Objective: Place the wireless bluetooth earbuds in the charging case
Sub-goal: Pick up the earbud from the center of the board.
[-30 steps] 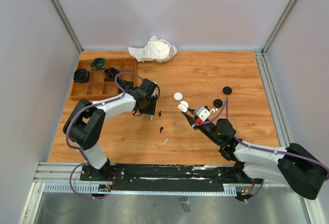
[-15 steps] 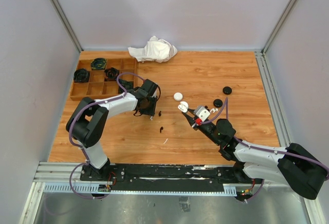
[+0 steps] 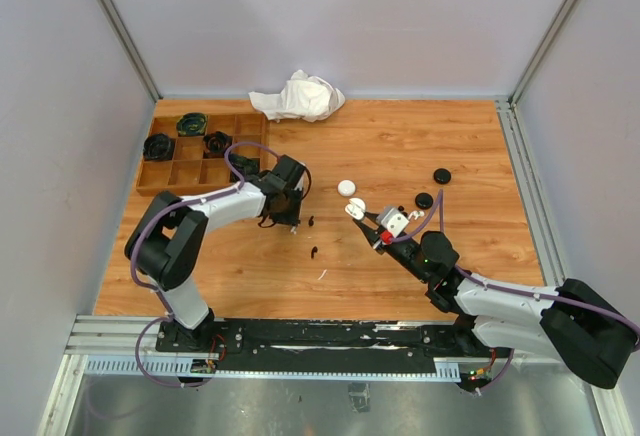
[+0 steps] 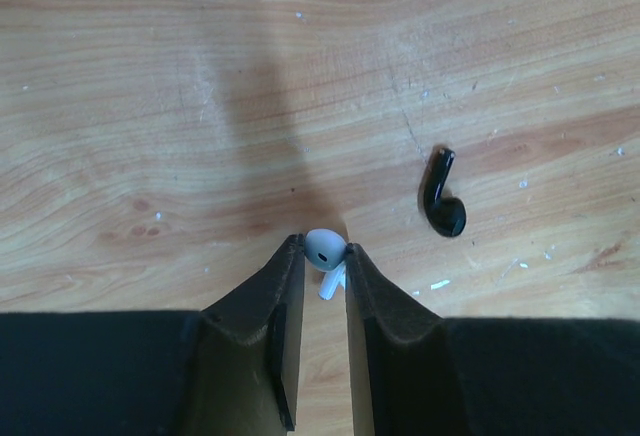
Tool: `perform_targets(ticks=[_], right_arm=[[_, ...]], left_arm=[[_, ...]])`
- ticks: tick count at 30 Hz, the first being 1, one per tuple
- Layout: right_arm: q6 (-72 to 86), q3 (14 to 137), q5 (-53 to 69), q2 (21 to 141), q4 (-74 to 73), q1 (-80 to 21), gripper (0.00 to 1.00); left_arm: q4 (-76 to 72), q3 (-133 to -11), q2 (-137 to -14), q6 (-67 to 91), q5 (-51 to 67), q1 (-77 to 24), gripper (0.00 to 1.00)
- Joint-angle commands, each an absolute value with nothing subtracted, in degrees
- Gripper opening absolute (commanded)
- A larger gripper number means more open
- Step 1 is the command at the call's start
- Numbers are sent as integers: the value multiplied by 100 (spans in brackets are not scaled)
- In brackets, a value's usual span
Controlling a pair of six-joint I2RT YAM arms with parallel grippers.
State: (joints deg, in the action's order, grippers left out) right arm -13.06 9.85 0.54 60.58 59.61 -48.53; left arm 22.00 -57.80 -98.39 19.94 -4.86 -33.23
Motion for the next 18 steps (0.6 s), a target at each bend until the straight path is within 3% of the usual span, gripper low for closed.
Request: perform_targets(ticks=[1, 18], right_arm=[[-1409, 1061, 253, 5986, 6078, -4915, 11], [-1284, 1530, 584, 6215, 5953, -4913, 12]], left_arm=[[1974, -5565, -9234, 2038, -488, -3349, 21], [229, -4444, -6604, 2306, 158, -3880, 18]])
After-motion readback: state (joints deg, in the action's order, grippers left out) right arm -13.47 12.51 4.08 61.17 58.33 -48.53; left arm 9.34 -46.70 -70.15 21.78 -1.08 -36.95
